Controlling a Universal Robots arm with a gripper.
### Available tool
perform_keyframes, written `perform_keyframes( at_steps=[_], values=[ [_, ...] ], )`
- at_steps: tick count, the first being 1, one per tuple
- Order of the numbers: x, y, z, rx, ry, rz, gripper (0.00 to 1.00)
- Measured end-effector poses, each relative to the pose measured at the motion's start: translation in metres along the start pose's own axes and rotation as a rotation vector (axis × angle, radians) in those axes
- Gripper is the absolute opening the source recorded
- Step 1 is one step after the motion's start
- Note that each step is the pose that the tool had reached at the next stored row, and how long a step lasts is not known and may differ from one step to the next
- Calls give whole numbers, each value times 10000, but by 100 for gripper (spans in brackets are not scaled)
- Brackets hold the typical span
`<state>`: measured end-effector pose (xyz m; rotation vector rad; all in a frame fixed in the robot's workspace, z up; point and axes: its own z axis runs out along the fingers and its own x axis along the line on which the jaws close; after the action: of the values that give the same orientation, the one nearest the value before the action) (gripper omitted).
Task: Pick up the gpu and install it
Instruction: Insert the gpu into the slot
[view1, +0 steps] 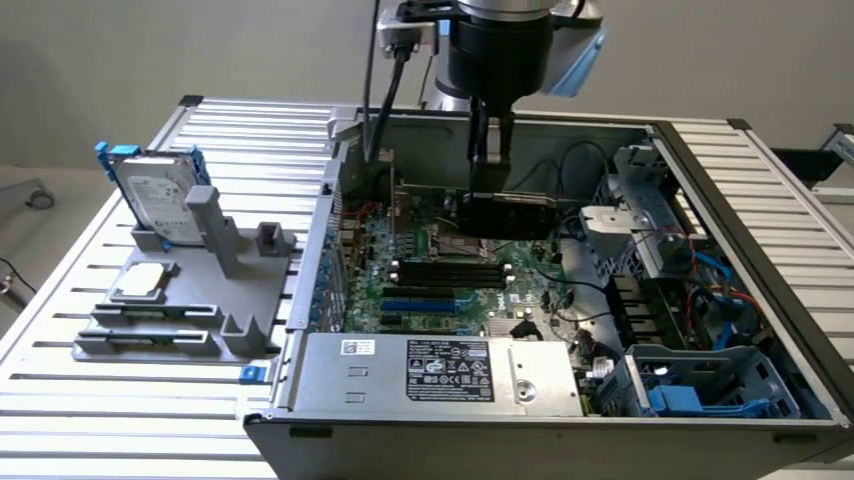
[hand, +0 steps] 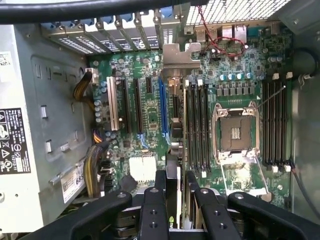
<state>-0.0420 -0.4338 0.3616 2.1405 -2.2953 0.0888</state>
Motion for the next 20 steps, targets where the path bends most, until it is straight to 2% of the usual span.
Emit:
perform_keyframes(
  at_steps=[5, 9, 16, 20],
  values=[
    [-7, 100, 72, 70, -27, -209, 27],
    [-3, 181, 102, 76, -39, -365, 27],
    [4, 240, 103, 76, -48, -374, 27],
    [73, 296, 117, 77, -53, -380, 27]
  ],
)
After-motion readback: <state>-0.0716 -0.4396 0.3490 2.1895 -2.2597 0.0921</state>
